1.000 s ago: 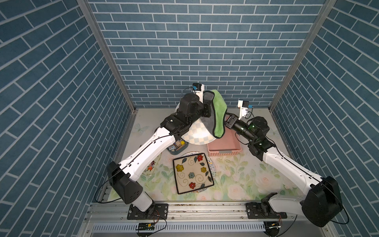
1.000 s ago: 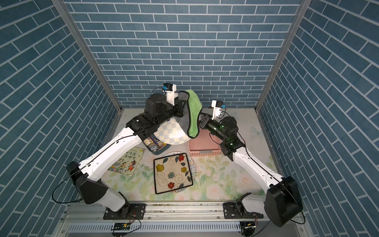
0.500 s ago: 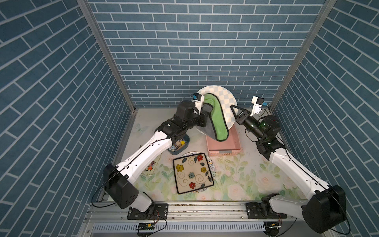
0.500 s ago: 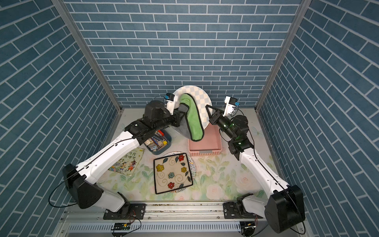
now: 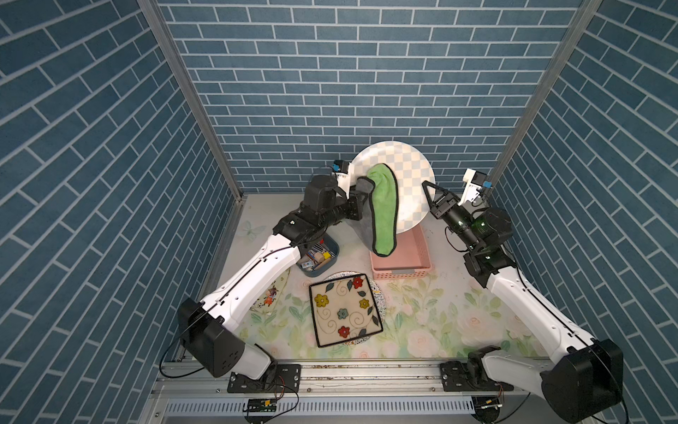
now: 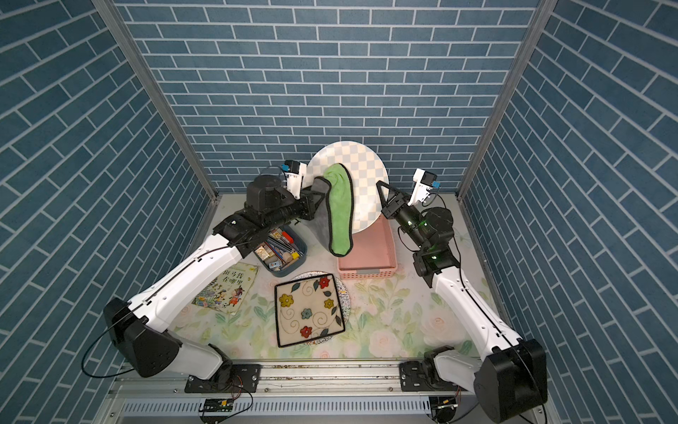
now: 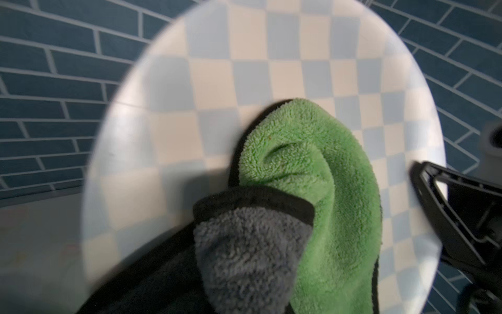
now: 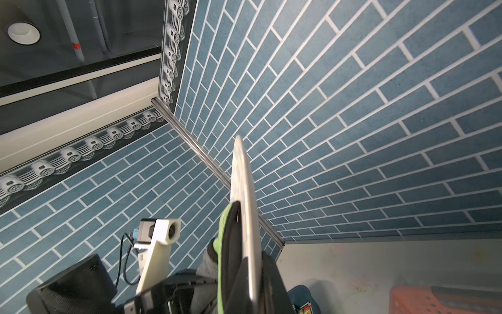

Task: Wipe the wet plate dry
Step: Wipe the plate with towel.

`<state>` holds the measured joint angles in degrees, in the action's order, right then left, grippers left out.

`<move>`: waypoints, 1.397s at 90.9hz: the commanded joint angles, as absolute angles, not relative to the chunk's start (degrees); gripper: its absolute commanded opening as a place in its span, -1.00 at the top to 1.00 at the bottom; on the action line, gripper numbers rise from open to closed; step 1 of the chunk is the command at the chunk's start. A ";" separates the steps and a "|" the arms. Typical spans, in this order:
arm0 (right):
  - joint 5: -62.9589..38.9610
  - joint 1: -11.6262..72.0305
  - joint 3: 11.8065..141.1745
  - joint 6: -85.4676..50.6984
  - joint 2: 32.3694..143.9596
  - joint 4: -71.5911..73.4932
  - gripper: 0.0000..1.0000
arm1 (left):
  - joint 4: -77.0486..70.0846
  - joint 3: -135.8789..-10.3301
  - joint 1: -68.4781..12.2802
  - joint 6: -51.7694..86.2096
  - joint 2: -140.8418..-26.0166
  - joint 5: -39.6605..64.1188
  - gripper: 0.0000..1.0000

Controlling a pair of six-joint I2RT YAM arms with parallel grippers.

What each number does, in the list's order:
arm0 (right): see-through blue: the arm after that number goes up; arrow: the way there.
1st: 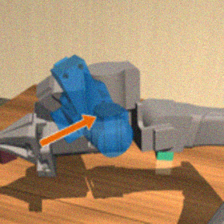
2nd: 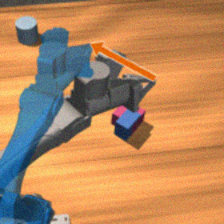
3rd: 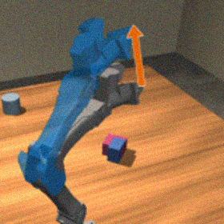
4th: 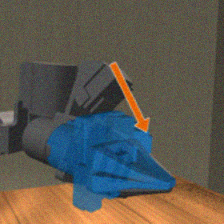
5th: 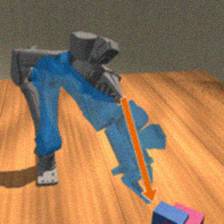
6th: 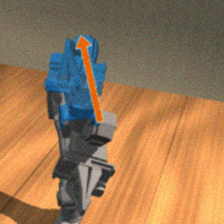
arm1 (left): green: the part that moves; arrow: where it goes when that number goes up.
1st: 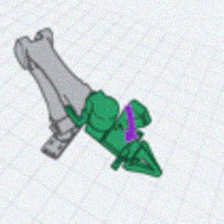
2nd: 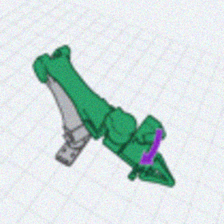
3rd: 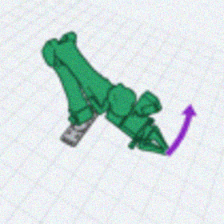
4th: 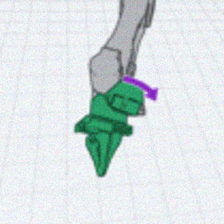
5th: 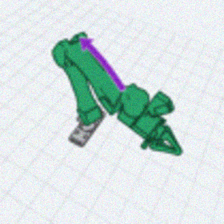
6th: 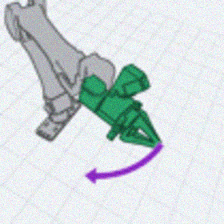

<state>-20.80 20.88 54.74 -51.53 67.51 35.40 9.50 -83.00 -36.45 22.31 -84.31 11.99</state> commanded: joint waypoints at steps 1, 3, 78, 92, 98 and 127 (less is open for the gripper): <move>-26.46 21.58 57.76 -62.86 64.72 49.55 1.00 | 4.48 -75.05 -37.36 25.87 -83.23 16.46 1.00; -26.46 21.38 58.06 -62.96 64.63 49.30 1.00 | 3.54 -73.91 -36.06 27.50 -82.22 16.31 1.00; -32.95 18.82 58.00 -82.08 71.66 72.32 1.00 | -76.82 -70.80 -22.23 101.17 -80.53 36.12 1.00; -32.76 24.97 59.07 -81.61 76.08 74.55 1.00 | -77.86 -71.31 -25.34 101.12 -82.81 35.55 1.00; -32.02 27.07 59.66 -81.81 78.30 75.59 1.00 | -79.00 -71.03 -27.46 100.88 -83.81 35.20 1.00; -30.13 25.90 69.43 -83.28 84.89 78.93 1.00 | -86.96 -70.10 -34.90 103.33 -86.75 32.23 1.00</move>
